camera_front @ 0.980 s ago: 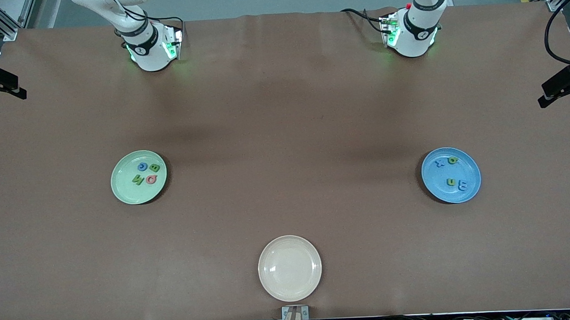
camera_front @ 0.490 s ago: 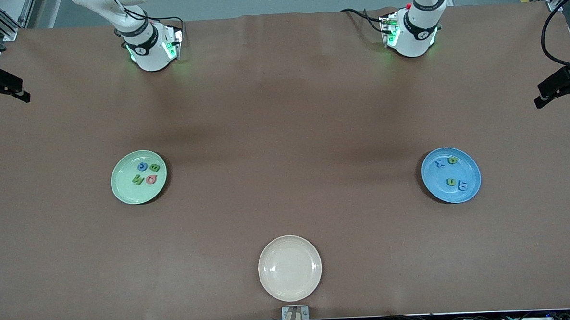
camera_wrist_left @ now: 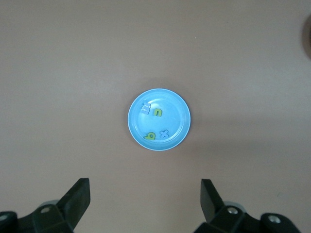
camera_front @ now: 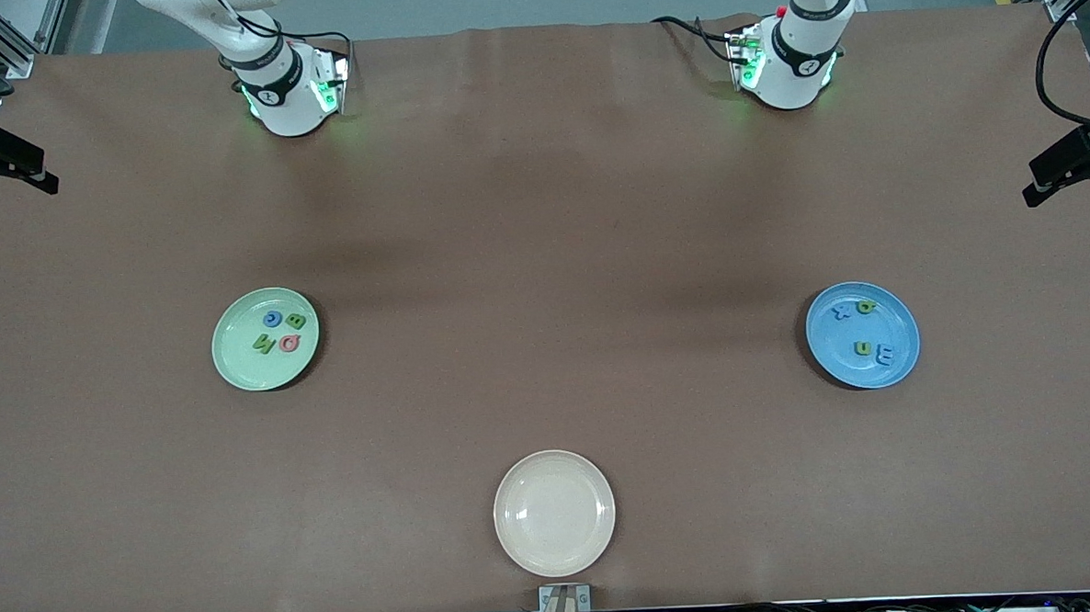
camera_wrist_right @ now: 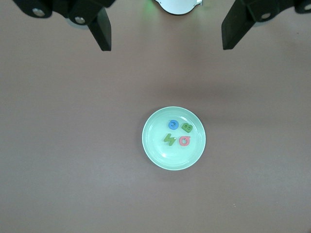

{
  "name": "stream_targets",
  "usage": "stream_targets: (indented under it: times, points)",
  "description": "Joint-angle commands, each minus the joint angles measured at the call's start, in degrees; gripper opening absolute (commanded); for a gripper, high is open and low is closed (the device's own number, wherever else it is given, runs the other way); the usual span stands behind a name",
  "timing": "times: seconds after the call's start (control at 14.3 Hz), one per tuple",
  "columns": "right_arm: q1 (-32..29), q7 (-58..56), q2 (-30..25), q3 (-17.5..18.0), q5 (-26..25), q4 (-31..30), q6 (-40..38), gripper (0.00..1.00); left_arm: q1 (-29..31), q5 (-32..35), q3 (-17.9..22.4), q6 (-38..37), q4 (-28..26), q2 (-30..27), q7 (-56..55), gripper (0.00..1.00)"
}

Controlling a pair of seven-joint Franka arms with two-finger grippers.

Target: Sort upper and lower case letters into plates

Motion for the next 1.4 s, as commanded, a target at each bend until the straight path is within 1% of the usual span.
stream_targets:
  times: [0.0,0.14,0.42,0.56,0.98,1.26,1.33]
  points:
    - [0.6,1.3,-1.9,0.0,0.0,-2.1,1.1,1.00,0.1,0.3,-1.5,-1.1,1.2,-0.2,-0.7,1.00]
    - [0.5,1.3,-1.7,-0.1,0.0,-2.1,1.1,1.00,0.1,0.3,-1.6,-1.1,1.2,-0.2,-1.8,1.00]
    - [0.4,1.4,-1.1,-0.1,0.4,-0.1,0.9,1.00,0.1,0.3,-2.0,-1.2,1.2,-0.3,-2.0,1.00]
    - [0.2,1.5,0.0,-0.1,0.4,1.4,0.7,1.00,0.1,0.3,-2.0,-1.3,1.2,-0.2,-1.7,1.00]
    - [0.2,2.4,1.5,-0.1,0.6,2.9,0.5,1.00,0.1,0.2,-2.2,-1.3,1.2,-0.3,-1.6,1.00]
    - [0.2,3.0,1.8,-0.1,0.6,2.6,0.4,1.00,0.1,0.1,-2.2,-1.4,1.1,-0.2,-1.7,1.00]
    - [0.2,3.0,1.8,-0.2,0.6,2.6,0.4,1.00,0.3,-0.8,-2.1,-1.7,0.9,-0.2,-1.7,1.00]
